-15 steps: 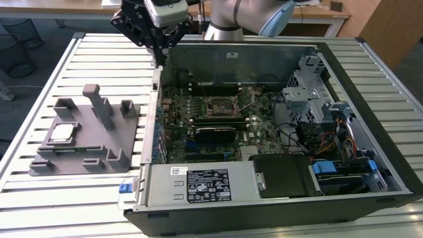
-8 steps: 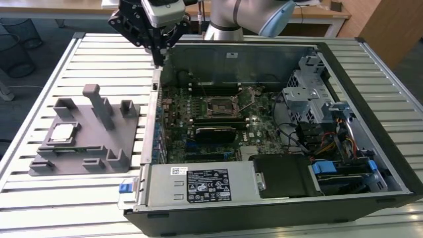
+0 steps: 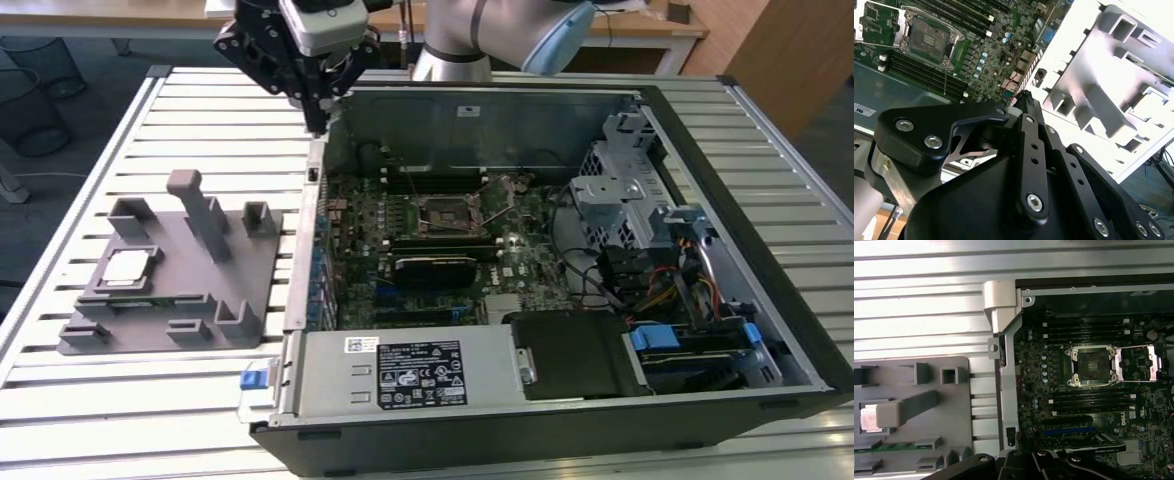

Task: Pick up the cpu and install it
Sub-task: 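Reach for the cpu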

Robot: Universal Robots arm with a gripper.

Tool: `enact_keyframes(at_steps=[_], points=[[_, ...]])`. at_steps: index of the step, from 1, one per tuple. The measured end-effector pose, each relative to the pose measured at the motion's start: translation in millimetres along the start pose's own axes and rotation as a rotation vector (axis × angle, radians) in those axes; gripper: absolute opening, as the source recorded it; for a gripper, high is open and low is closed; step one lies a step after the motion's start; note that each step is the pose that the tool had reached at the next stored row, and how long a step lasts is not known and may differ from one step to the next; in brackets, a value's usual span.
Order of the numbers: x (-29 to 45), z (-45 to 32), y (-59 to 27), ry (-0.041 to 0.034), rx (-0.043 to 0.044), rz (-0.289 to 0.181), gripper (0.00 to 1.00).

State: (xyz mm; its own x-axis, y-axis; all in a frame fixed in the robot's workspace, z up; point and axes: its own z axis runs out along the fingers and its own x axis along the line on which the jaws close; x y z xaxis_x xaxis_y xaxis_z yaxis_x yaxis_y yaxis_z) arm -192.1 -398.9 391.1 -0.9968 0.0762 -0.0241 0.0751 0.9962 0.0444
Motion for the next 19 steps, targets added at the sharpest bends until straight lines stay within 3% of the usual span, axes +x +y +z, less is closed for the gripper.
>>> enact_keyframes(at_steps=[19], points=[[8.7, 0.3, -0.7, 0.0003, 0.0001, 0.000, 0.11]])
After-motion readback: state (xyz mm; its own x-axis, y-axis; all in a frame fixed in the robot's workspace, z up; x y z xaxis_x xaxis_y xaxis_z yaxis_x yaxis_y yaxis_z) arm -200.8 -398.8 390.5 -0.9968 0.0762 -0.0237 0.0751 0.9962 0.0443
